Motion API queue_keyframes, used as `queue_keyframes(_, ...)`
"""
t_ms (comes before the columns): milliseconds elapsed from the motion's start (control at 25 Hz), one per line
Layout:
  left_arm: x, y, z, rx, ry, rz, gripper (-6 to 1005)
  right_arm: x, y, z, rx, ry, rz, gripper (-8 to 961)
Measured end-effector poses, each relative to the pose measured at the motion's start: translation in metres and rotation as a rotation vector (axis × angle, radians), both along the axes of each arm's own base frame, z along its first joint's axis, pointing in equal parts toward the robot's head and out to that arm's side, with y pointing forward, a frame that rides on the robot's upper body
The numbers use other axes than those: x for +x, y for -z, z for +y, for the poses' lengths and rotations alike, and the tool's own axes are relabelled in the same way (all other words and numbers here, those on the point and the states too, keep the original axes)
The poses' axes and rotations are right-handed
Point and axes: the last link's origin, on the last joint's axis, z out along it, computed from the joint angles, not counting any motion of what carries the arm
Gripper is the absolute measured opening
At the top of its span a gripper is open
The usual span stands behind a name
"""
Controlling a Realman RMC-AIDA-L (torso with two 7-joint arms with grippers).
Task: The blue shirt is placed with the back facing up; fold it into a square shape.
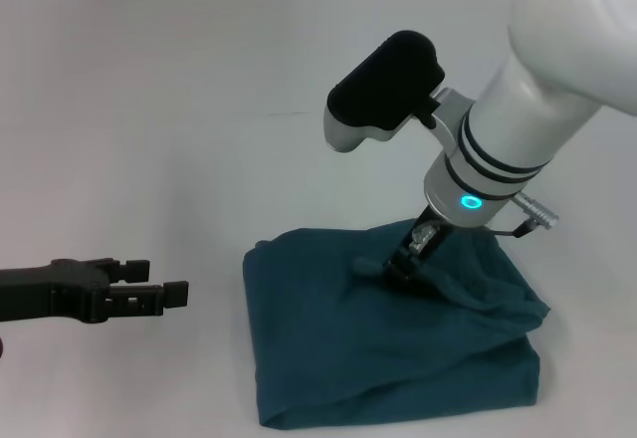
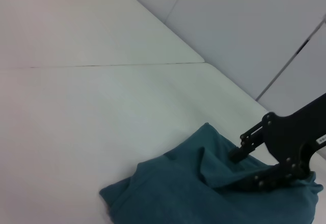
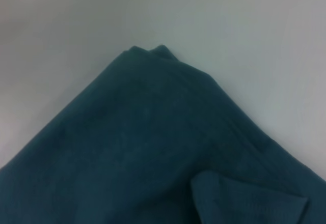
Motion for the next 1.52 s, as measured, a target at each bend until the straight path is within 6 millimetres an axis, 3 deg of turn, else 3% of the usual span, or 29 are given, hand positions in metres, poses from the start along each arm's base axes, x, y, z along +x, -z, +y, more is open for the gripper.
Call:
queue_keyframes(80,0.0,0.0,0.0,0.001,0.0,0.0,947,0.001,0.003,0.001,0.002,-0.003,-0.003,580)
queue_keyframes(280,0.0,-0.001,0.0,0.002,0.001,0.002,947,0.0,0.008,0.0,0.004,-0.028,-0.011,530)
queue_keyframes(560,-0.002,0.0,0.0,0.012,-0.001,0.006,947,0.003,0.007,0.002,0.02,-0.028,0.008,293)
queue_keyframes(960,0.0,-0.001,0.002,0.016,0.006,0.007,947,0.014,-0.011,0.001,0.118,0.021,0.108,83)
queue_keyframes(1160,0.001,-0.002,0.004,0.019,0.013,0.007,946,0.031,-0.033,-0.001,0.205,0.098,0.205,13)
queue_keyframes(1520,0.004,-0.002,0.006,0.017,0.024,0.008,946,0.07,-0.056,-0.002,0.308,0.228,0.362,15)
